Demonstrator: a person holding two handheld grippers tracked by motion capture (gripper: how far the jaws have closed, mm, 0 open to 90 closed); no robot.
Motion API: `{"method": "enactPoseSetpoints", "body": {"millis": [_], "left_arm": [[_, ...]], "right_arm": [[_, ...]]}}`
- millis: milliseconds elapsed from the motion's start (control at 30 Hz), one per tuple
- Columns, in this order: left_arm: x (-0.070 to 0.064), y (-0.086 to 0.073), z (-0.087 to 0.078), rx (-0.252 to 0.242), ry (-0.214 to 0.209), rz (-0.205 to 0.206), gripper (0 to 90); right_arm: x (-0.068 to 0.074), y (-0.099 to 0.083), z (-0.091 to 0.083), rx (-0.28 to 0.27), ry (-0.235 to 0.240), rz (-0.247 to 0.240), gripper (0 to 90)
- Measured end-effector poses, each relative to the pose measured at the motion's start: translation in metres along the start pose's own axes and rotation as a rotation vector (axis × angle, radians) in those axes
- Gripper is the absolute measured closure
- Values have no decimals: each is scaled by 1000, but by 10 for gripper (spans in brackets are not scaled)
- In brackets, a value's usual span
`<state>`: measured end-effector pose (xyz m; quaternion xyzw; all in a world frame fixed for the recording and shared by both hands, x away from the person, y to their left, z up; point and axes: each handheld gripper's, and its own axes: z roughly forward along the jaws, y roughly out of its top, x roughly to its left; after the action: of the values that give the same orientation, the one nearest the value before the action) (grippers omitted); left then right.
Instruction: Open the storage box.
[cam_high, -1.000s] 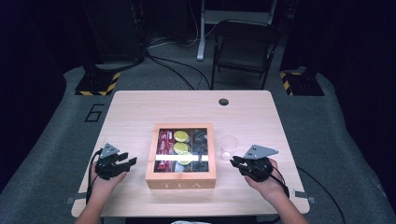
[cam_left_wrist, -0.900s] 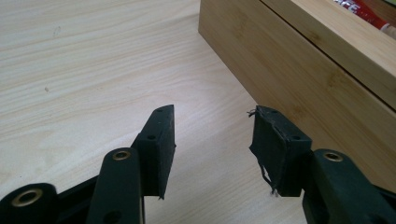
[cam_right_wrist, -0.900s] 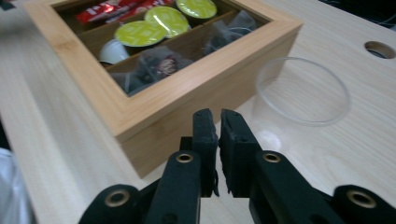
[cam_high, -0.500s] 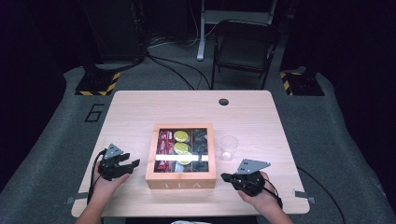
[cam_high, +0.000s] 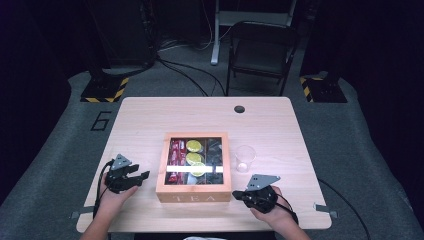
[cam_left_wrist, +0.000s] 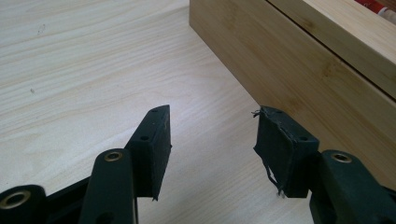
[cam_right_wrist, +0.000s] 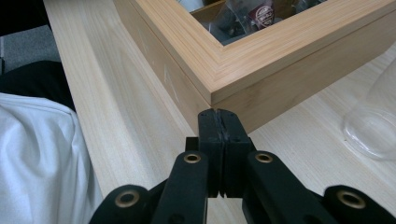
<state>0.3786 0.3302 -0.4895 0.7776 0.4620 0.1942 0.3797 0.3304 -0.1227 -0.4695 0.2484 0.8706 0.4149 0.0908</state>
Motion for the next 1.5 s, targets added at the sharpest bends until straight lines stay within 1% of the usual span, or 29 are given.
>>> {"method": "enactPoseSetpoints", "body": {"millis": [67,100,200,233,267,400,567,667,733,800,833,900,1000,1067,1167,1200,1233,1333,1367,1400,1433,1500], "left_arm": [[1,0,0,1,0,4,450],[0,0,0,0,0,-2,449],[0,0,0,6,-6,3,449],[0,0,0,9,-6,5,449],[0,-1,-1,6,-2,4,449],[0,-1,-2,8,-3,-1,449],[1,-2,-2,1,-1,-1,449],[1,-3,-3,1,4,-4,449],[1,-3,-3,4,1,0,449],[2,-3,-5,9,2,-2,449],[2,-4,-5,4,4,-3,449],[2,-4,-5,5,5,-8,449],[2,-4,-4,-1,9,-7,449],[1,-4,-5,6,5,-4,449],[2,-4,-5,7,3,1,449],[2,-4,-5,7,3,2,449],[1,-4,-5,9,3,1,449],[1,-4,-6,1,1,-3,449],[0,-4,-6,-5,7,-6,449],[0,-3,-7,-2,-1,-3,449],[-1,-3,-8,-2,-2,-1,449],[-2,-3,-9,-5,-2,0,449]], "right_arm": [[0,1,1,10,11,-8,893],[0,1,1,9,7,-18,892],[0,1,2,5,4,-16,893],[0,1,2,5,4,-4,893],[0,1,2,5,6,-2,893],[-1,1,2,-5,7,-6,894],[-1,1,2,-4,9,-5,895],[-1,1,2,-7,3,-1,896],[-2,2,2,-3,14,-6,895],[-1,1,2,-7,13,-4,896],[-1,1,2,-8,10,-5,895],[-2,2,2,3,24,-6,895],[-2,2,2,5,22,-9,896],[0,2,2,4,23,2,894],[0,2,2,8,14,-10,891],[0,2,2,2,16,-15,889],[1,2,2,6,11,-8,889],[2,3,2,0,6,-13,888],[2,3,2,0,6,-13,888],[1,3,2,3,10,-24,889],[1,4,2,0,13,-14,888],[1,5,2,-1,11,-15,888]]}}
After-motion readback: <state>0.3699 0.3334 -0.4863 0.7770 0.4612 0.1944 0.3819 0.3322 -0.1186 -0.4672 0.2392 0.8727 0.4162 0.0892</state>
